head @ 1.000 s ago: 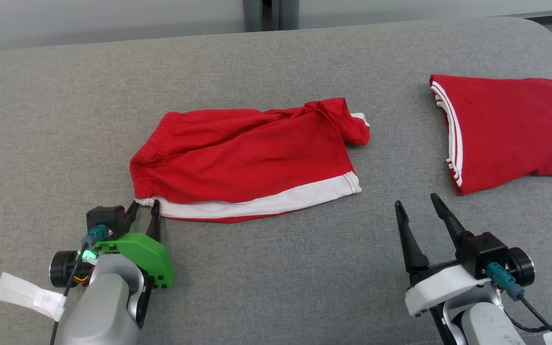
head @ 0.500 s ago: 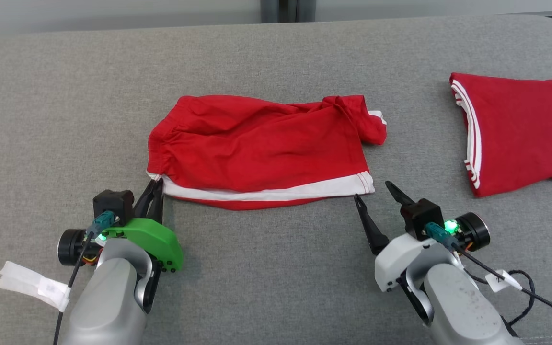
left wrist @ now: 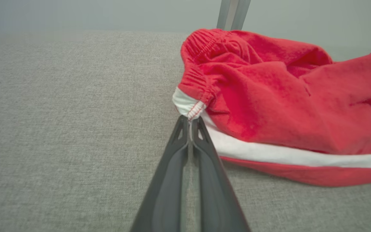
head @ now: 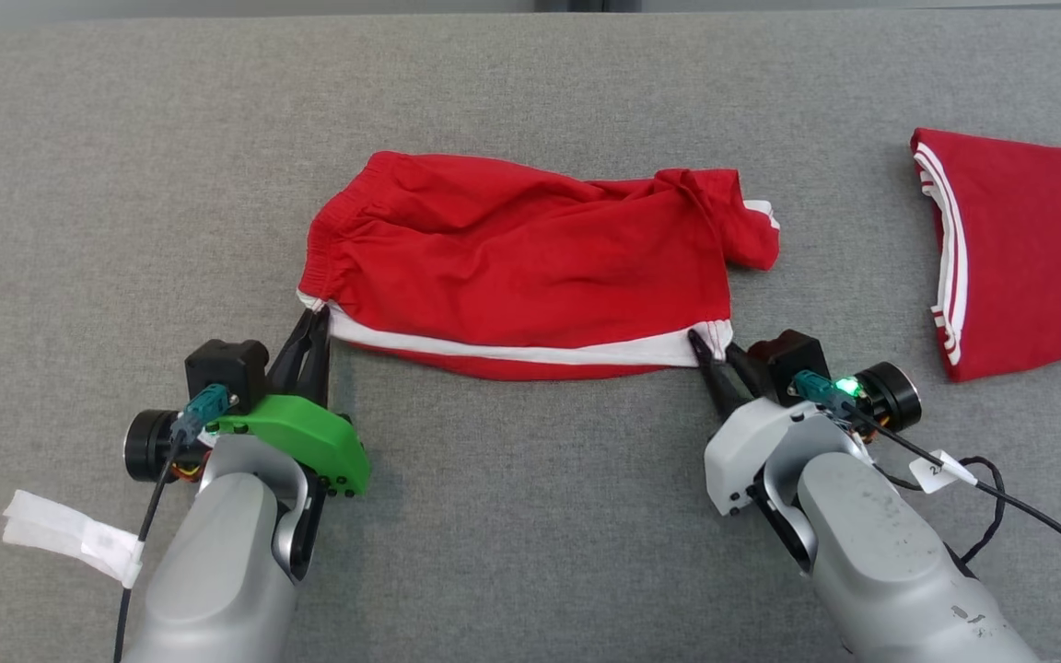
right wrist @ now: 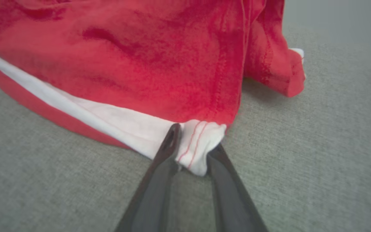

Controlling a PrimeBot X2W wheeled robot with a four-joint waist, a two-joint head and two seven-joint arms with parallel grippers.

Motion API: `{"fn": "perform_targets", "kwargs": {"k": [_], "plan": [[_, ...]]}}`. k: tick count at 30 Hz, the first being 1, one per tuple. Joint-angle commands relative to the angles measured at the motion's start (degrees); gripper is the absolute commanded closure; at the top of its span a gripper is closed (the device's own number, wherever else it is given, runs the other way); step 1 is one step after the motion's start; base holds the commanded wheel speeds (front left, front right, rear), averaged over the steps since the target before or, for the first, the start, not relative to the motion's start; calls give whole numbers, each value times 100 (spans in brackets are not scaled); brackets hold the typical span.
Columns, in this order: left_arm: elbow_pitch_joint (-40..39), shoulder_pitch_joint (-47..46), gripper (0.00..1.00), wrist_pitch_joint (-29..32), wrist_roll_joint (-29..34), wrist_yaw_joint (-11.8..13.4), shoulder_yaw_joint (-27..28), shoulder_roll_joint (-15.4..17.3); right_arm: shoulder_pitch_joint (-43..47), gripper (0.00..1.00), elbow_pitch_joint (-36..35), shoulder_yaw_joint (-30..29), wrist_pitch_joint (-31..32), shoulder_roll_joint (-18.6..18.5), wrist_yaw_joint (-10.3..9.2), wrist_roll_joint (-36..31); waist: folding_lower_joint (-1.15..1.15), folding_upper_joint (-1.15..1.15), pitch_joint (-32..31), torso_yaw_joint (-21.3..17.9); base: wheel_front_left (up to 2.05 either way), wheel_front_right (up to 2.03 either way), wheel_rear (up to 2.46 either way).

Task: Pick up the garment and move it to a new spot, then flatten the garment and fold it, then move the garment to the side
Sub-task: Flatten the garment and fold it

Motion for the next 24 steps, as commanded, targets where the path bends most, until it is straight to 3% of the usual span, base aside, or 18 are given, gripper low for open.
{"fn": "perform_targets", "kwargs": {"k": [1,12,24], "plan": [[-74,95,100,-17,-28,-20,50,-4,-49,100,-69,-13,-42,-15,-9,54,0,0,-27,-20,0,0,0],[-997,418,100,-17,-201,-91,293,-95,343,100,-1744,-460,-41,-15,-9,-55,0,0,-564,-78,0,0,0],[-2972,998,100,195,-618,-162,128,-61,1197,100,-4052,-959,-32,-45,-9,-40,0,0,-1627,-27,0,0,0]]}}
